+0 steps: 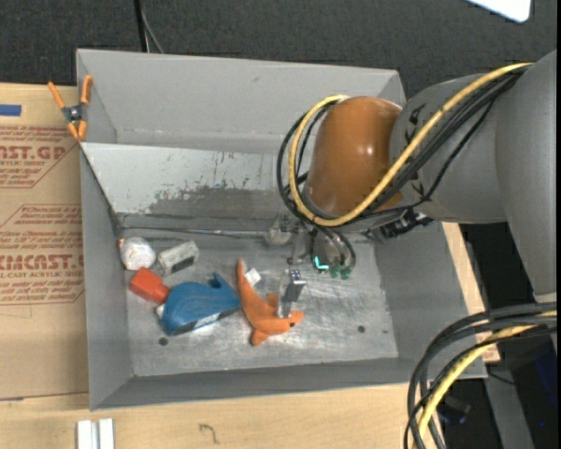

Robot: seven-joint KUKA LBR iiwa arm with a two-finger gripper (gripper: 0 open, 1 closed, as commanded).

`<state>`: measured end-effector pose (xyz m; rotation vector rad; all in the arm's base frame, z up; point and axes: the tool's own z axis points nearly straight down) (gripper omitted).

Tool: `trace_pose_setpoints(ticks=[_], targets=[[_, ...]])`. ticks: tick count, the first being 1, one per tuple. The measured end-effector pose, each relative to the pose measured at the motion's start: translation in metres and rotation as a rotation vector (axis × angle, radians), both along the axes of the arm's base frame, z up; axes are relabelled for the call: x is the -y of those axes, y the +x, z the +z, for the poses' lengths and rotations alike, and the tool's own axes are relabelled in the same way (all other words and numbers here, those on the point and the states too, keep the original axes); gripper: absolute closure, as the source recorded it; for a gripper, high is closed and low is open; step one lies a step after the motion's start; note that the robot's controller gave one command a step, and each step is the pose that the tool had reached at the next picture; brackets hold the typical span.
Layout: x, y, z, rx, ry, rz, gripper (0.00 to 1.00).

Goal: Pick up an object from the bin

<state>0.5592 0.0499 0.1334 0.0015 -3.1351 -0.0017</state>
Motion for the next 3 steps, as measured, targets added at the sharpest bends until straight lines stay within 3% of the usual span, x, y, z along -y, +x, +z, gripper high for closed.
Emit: trace_pose_setpoints(ticks=[1, 2, 3], targets=[[0.0, 0.002, 0.004, 0.007, 0.0, -0.001, 0.0], [0.009, -0.025, -0.059, 0.003, 0.001, 0.264, 1.0], [0.009, -0.025, -0.059, 0.004, 0.001, 0.264, 1.0]])
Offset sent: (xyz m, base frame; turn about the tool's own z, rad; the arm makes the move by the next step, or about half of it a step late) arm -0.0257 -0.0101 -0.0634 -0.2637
